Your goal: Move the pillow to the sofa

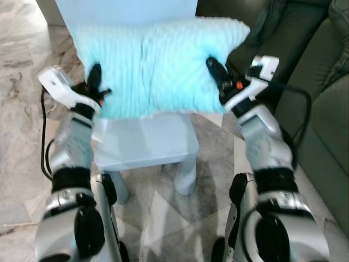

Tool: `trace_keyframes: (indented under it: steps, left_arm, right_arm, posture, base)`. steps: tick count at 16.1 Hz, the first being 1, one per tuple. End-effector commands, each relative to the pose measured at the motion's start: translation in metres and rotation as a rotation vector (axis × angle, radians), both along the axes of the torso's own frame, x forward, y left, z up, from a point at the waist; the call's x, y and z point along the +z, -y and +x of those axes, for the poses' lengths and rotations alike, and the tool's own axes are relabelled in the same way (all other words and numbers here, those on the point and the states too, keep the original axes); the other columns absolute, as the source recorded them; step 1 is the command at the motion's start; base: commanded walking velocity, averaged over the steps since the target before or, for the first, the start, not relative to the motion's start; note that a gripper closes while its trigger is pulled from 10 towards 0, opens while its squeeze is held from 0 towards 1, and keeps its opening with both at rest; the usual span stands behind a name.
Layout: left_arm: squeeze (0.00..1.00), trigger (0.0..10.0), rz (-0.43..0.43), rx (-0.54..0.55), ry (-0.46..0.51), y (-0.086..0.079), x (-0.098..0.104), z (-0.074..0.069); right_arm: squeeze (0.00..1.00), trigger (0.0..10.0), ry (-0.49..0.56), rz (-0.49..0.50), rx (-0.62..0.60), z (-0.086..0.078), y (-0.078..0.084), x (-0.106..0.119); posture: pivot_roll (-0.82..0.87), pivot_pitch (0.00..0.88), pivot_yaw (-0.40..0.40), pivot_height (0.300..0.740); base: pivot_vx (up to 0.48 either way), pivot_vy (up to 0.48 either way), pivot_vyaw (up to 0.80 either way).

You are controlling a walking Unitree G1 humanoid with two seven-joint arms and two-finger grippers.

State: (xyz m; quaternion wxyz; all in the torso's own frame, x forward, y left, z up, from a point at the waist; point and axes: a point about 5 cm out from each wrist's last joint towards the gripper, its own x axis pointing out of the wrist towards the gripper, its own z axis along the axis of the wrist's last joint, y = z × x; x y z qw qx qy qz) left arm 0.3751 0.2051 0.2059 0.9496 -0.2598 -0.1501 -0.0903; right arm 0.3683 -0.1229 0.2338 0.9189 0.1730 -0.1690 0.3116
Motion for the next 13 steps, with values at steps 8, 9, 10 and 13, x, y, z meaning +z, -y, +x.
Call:
trace_keyframes:
  steps: [8, 9, 10, 13]
  left_arm:
    - [0.00, 10.0, 0.318, 0.115, -0.190, 0.012, -0.060, -0.047]
    - [0.00, 10.0, 0.327, 0.145, -0.190, 0.016, -0.067, -0.055]
    - [0.00, 10.0, 0.315, 0.173, -0.215, 0.018, -0.073, -0.061]
    - [0.00, 10.0, 0.284, 0.270, -0.263, 0.015, -0.077, -0.066]
  right_arm:
    - [0.00, 10.0, -0.108, -0.288, -0.293, -0.052, 0.033, -0.046]
    - [0.00, 10.0, -0.104, -0.299, -0.339, -0.055, 0.028, -0.050]
    - [0.00, 10.0, -0.057, -0.336, -0.392, -0.059, 0.023, -0.049]
    - [0.00, 10.0, -0.100, -0.388, -0.462, -0.064, 0.017, -0.053]
  posture:
    - [-0.18, 0.000, 0.033, 0.320]
    - [-0.18, 0.000, 0.028, 0.320]
    - [-0.18, 0.000, 0.022, 0.320]
    - [-0.18, 0.000, 0.014, 0.320]
  base:
    - [0.000, 0.000, 0.00]
    - [0.000, 0.000, 0.00]
    - [0.000, 0.000, 0.00]
    - [0.000, 0.000, 0.00]
